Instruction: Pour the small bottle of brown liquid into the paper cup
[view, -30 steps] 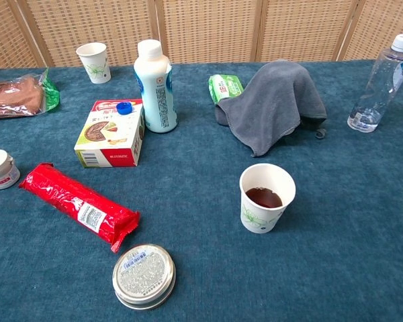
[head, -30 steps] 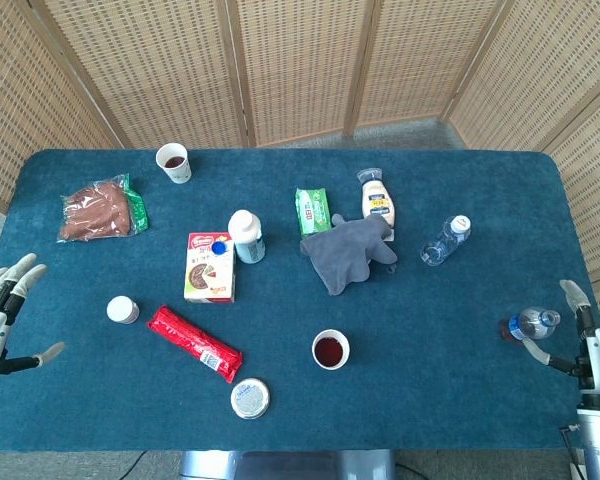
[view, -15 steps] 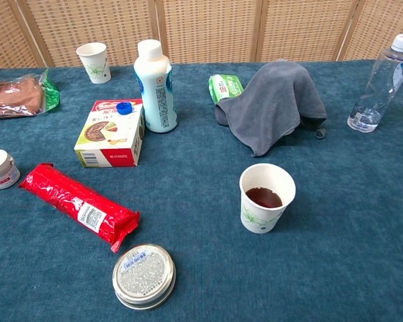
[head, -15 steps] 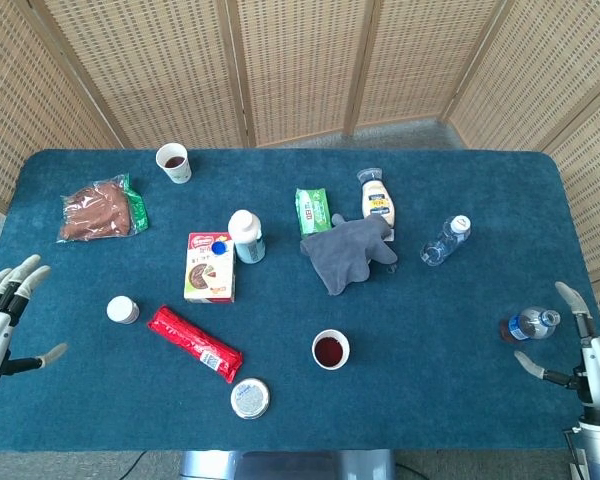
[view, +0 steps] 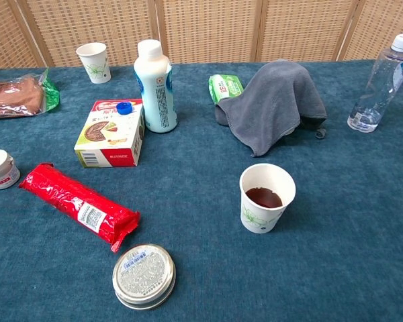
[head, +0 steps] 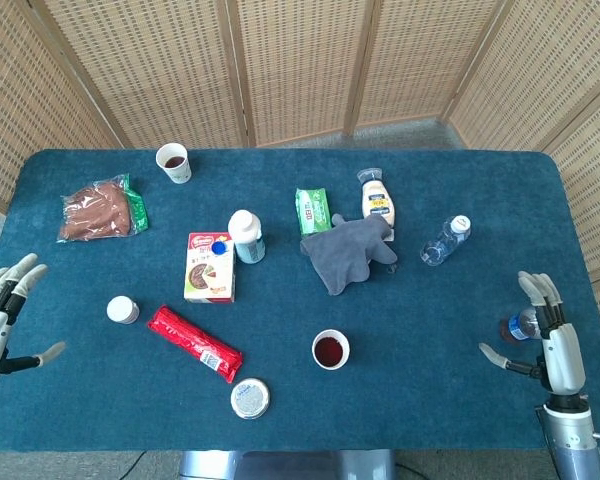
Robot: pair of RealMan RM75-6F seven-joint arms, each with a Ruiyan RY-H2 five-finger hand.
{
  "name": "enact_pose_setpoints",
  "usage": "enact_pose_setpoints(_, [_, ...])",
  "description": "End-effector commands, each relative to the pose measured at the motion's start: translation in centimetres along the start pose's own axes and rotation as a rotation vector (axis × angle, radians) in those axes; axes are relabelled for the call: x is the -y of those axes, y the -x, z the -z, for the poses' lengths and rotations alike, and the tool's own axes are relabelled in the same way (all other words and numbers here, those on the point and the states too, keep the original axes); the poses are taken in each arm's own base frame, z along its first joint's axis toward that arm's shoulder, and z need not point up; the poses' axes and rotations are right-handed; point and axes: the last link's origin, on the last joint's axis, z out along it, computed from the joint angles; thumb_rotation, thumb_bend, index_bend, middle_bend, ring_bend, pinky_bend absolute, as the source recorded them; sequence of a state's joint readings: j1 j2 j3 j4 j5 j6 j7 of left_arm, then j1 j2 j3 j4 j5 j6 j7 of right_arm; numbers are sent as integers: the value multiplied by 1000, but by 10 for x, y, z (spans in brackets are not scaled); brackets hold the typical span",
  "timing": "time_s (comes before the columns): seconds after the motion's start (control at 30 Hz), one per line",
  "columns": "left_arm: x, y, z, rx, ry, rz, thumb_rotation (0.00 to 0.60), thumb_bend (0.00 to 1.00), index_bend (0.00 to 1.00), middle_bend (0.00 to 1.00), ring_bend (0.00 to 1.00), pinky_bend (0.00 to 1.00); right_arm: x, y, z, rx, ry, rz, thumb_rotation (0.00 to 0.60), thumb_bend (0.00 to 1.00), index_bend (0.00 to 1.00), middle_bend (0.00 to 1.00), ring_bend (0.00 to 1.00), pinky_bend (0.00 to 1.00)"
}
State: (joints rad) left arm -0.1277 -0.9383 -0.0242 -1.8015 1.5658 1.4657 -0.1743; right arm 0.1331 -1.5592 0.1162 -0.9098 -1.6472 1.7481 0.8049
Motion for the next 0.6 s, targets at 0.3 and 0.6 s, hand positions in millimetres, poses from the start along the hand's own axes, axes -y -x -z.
enact_pose_setpoints(0.3, [-1,1,0,1,0,-10,600,193,0,0,0,0,-12,0,-5,69,-5,150,491,0,0,0,0,0])
enact_pose_setpoints(0.6, [-3,3,0,8,3,-16,600,193,0,0,0,0,-14,-2,-5,154,38,162,485,0,0,0,0,0])
